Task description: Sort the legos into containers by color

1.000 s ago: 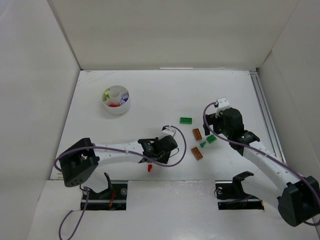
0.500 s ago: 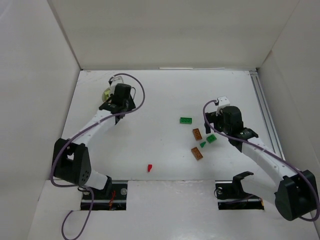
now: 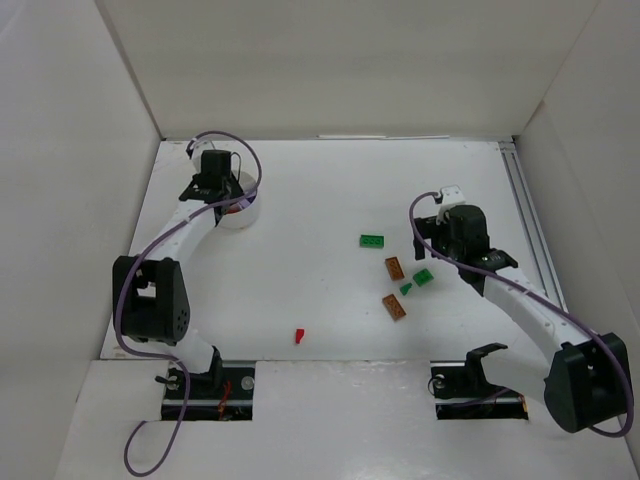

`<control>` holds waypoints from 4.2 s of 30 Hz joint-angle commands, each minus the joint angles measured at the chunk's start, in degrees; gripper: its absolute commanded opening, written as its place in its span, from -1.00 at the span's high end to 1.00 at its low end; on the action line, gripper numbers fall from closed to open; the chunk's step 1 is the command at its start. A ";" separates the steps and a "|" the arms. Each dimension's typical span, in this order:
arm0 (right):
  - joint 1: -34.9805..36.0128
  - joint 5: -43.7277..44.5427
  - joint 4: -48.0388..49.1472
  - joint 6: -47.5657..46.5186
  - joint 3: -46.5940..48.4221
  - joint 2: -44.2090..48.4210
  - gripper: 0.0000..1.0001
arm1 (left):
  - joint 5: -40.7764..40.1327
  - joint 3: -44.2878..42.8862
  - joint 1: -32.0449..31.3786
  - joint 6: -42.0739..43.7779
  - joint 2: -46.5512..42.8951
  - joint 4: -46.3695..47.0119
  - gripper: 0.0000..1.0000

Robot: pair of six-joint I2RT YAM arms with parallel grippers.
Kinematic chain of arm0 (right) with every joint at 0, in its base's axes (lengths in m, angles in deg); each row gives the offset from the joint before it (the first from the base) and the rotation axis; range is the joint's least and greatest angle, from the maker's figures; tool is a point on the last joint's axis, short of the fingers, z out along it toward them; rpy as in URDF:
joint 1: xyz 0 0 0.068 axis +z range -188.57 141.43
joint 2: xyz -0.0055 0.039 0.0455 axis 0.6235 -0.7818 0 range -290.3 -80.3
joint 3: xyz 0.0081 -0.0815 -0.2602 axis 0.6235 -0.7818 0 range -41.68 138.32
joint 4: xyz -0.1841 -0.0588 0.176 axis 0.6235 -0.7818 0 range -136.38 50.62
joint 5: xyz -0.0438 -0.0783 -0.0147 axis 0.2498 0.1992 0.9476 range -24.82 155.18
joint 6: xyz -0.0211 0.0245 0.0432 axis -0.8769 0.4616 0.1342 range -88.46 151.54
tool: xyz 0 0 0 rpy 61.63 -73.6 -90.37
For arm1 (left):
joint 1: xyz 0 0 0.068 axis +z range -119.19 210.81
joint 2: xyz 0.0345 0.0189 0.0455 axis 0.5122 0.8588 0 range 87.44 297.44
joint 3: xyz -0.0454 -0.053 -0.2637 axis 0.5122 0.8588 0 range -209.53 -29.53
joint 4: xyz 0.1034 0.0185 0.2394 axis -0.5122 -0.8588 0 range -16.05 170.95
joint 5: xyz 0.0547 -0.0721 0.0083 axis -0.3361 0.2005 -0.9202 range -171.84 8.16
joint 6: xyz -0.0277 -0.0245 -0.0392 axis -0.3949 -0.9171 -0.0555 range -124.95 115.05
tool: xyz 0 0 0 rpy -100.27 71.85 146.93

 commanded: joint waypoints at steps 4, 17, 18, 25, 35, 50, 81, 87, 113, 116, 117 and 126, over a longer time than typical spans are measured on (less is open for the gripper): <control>-1.06 -0.26 2.90 -0.32 1.97 1.24 -0.99 | -1.58 -1.00 0.95 0.84 -2.21 0.25 0.19; -1.07 -2.10 2.90 -0.32 0.40 4.22 -0.99 | 12.60 4.61 0.95 2.07 -11.69 1.56 -0.77; -1.07 -2.11 2.90 -0.32 0.39 4.22 -0.99 | 13.61 7.50 0.08 0.85 -13.01 1.57 -0.87; -1.07 -7.11 3.69 -1.46 -0.83 4.22 -0.99 | 6.94 20.50 -17.65 -6.35 -24.61 -8.17 -1.00; 2.27 -9.06 6.51 -1.46 -4.18 4.75 -0.99 | 4.22 33.36 -47.28 -27.98 -33.68 -17.76 -1.00; 3.85 -6.42 7.03 -1.46 -5.76 5.28 -0.99 | -4.30 28.00 -61.80 -38.10 -13.56 -26.29 -0.28; 3.86 -5.89 7.56 -1.99 -5.76 5.89 -0.99 | -13.72 10.72 -33.70 -10.86 -11.89 -6.54 1.00; 3.24 -4.57 7.56 -1.99 -4.53 4.66 -0.99 | -8.71 2.69 -14.45 -6.81 -9.16 -1.95 1.00; -0.19 -4.57 7.56 -0.93 3.73 -5.62 -0.99 | -3.78 2.33 2.18 -4.25 -3.26 0.60 0.92; -0.19 -4.57 7.56 -0.93 3.73 -5.01 -0.99 | -3.78 3.82 2.18 -4.79 -3.80 0.60 0.85; -0.19 -4.57 7.56 -0.93 3.73 -5.01 -0.99 | -3.17 4.35 2.18 -4.79 -4.40 1.12 0.78; -0.19 -4.57 7.03 -1.46 3.20 -3.95 -0.99 | -0.36 6.81 2.18 -4.26 -8.10 4.02 -0.13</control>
